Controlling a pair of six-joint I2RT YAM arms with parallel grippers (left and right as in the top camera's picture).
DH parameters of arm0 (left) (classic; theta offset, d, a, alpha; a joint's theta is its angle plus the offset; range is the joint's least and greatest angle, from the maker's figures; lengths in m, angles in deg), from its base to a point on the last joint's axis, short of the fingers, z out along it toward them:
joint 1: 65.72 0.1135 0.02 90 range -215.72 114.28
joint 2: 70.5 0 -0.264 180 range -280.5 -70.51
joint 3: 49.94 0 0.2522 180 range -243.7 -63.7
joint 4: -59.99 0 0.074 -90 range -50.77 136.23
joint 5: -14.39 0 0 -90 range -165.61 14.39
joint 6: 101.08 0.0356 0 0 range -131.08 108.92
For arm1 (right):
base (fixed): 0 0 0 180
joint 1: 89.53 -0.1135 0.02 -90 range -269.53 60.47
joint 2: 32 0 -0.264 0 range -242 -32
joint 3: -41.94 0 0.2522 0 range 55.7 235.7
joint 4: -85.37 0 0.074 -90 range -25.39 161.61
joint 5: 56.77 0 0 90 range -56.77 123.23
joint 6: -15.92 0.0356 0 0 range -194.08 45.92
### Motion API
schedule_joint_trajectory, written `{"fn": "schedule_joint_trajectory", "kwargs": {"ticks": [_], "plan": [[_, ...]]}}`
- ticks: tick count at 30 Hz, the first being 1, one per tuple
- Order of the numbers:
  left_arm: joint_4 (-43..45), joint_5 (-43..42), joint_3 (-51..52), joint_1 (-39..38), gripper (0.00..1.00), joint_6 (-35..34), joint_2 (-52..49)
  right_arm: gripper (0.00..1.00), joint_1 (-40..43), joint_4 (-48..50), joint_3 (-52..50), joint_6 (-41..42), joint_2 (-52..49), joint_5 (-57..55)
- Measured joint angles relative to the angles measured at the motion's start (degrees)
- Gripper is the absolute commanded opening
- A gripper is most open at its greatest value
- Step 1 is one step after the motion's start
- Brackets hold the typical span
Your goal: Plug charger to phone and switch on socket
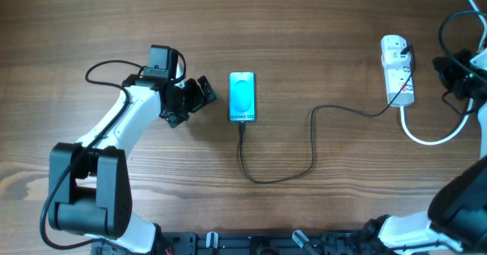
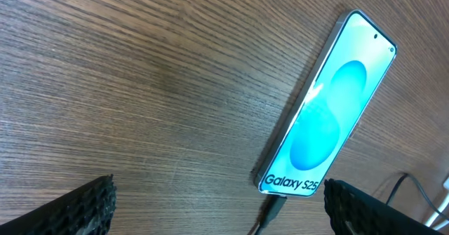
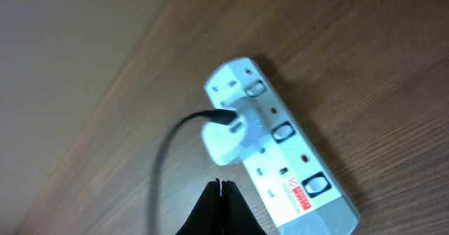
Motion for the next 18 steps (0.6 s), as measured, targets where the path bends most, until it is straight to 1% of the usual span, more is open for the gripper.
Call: {"fn": "schedule_joint_trajectory", "kwargs": {"ticks": [8, 18], "plan": [[-0.24, 0.00, 0.00, -0.04, 1.00, 0.00, 0.00, 0.04, 0.00, 3.13, 0.00, 1.73, -8.35, -0.13], [-0.39, 0.00, 0.00, -0.04, 1.00, 0.15, -0.02, 0.04, 0.00, 8.85, 0.00, 2.56, -14.01, 0.20]]}}
